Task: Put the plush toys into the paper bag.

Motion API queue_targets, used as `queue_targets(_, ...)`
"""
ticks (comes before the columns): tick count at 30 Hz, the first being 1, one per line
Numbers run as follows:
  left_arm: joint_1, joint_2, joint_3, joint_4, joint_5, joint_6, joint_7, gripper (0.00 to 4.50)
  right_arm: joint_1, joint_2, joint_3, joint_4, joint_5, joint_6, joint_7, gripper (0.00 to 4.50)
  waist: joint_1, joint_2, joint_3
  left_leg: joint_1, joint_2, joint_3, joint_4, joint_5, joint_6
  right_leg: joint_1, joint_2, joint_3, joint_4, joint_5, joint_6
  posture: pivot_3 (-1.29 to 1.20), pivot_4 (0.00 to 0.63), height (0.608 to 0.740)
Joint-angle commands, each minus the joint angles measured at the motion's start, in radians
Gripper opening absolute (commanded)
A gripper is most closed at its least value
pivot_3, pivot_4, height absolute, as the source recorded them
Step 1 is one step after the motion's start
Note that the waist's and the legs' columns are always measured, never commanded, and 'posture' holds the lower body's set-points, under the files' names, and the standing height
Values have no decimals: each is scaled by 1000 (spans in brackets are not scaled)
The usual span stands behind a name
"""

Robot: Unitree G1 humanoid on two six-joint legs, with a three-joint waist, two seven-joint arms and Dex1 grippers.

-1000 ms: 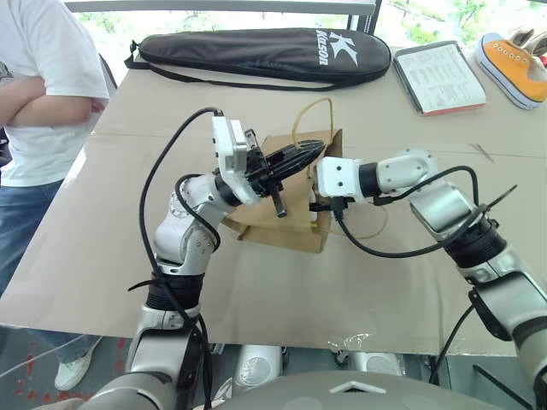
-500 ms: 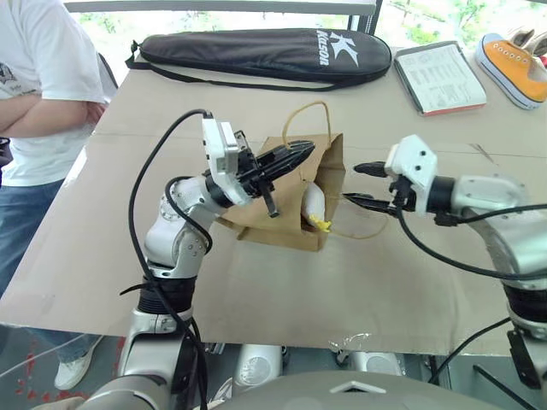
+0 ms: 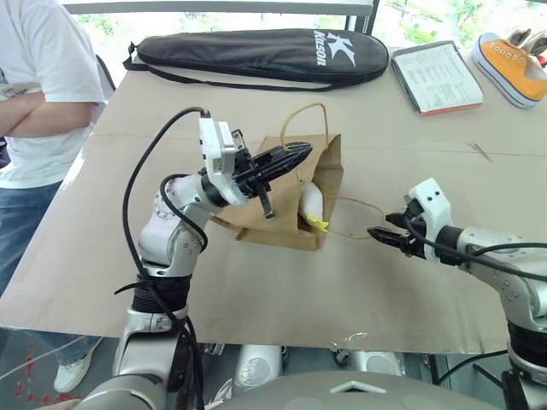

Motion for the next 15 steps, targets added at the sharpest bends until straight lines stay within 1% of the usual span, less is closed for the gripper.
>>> queue_targets(1, -23, 1, 13, -6, 0, -9, 8, 0, -13, 61, -57, -15, 68, 67, -23, 2294, 0, 0, 0, 0, 0, 0, 0, 0, 0, 0, 0, 0, 0, 0, 0, 0, 150, 740)
queue_targets(3, -21, -2, 11, -10, 1, -9, 12, 0, -19, 69, -56, -15, 74, 81, -36, 1739, -1, 0, 0, 0, 0, 0, 0, 0, 0, 0, 0, 0, 0, 0, 0, 0, 150, 740)
queue_targets(4, -19, -3, 10, -15, 1, -10, 14, 0, -20, 68, -53, -15, 75, 81, -42, 1316, -1, 0, 0, 0, 0, 0, 0, 0, 0, 0, 0, 0, 0, 0, 0, 0, 150, 740)
queue_targets(6, -17, -5, 12, -22, -1, -11, 23, 0, -24, 75, -65, -14, 89, 84, -52, 306, -1, 0, 0, 0, 0, 0, 0, 0, 0, 0, 0, 0, 0, 0, 0, 0, 150, 740)
queue_targets(7, -17, -7, 13, -21, -1, -11, 26, 0, -27, 79, -73, -12, 97, 86, -54, 68, -1, 0, 0, 0, 0, 0, 0, 0, 0, 0, 0, 0, 0, 0, 0, 0, 150, 740)
queue_targets(12, -18, -10, 12, -24, -4, -12, 34, 0, -42, 137, -155, -20, 171, 50, -45, 68, -2, 0, 0, 0, 0, 0, 0, 0, 0, 0, 0, 0, 0, 0, 0, 0, 150, 740)
queue_targets(14, -30, -12, 27, -25, -22, 0, 45, 0, -79, 203, -278, -62, 330, 17, -7, 68, -2, 0, 0, 0, 0, 0, 0, 0, 0, 0, 0, 0, 0, 0, 0, 0, 150, 740)
queue_targets(15, -38, -11, 36, -27, -39, 14, 50, 0, -104, 234, -347, -75, 444, 21, -9, 68, -2, 0, 0, 0, 0, 0, 0, 0, 0, 0, 0, 0, 0, 0, 0, 0, 150, 740)
